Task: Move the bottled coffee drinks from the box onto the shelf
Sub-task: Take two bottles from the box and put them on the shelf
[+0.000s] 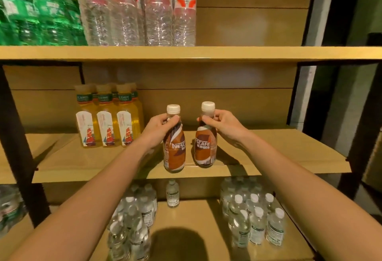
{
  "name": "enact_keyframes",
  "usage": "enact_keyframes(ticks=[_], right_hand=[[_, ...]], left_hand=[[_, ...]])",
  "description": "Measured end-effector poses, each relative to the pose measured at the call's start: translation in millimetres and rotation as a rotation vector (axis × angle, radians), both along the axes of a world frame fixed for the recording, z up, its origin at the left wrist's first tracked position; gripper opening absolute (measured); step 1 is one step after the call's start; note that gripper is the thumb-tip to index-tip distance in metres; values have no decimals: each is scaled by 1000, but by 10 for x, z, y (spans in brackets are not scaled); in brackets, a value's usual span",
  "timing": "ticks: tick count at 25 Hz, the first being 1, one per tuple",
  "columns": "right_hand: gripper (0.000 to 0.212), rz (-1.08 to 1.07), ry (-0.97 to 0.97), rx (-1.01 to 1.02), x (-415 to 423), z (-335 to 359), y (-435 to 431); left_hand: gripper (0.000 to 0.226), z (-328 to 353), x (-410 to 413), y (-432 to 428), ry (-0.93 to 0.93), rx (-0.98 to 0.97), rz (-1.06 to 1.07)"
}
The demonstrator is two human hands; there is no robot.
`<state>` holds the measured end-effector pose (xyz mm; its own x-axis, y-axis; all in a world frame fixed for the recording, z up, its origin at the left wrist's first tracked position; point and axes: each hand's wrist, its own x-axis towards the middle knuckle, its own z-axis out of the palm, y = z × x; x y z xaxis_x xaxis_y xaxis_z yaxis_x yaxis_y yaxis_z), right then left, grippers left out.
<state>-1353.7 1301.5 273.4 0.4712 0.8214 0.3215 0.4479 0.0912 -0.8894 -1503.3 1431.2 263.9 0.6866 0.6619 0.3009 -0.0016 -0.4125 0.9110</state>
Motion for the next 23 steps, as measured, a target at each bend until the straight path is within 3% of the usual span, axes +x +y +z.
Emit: enact_keyframes(ticks=[5, 10, 14, 19, 21, 23], right_hand=[[35, -43, -17, -46, 256, -30, 220], [29, 9, -29, -79, 420, -37, 414], [43, 99, -50, -121, 429, -56, 428], [88, -74, -7, -46, 299, -501, 229], [94, -168, -142, -111, 165, -779, 218], [92, -300, -270, -134, 90, -943, 278]], left_hand=[[35, -22, 331, 174, -22, -20, -32], [33, -33, 544, 393, 14, -47, -97], [49, -51, 549, 459, 39, -134, -200], [104, -661, 406, 310, 178, 118, 260], [111, -864, 432, 206, 264, 237, 382], [104, -898, 496, 157, 287, 302, 471]])
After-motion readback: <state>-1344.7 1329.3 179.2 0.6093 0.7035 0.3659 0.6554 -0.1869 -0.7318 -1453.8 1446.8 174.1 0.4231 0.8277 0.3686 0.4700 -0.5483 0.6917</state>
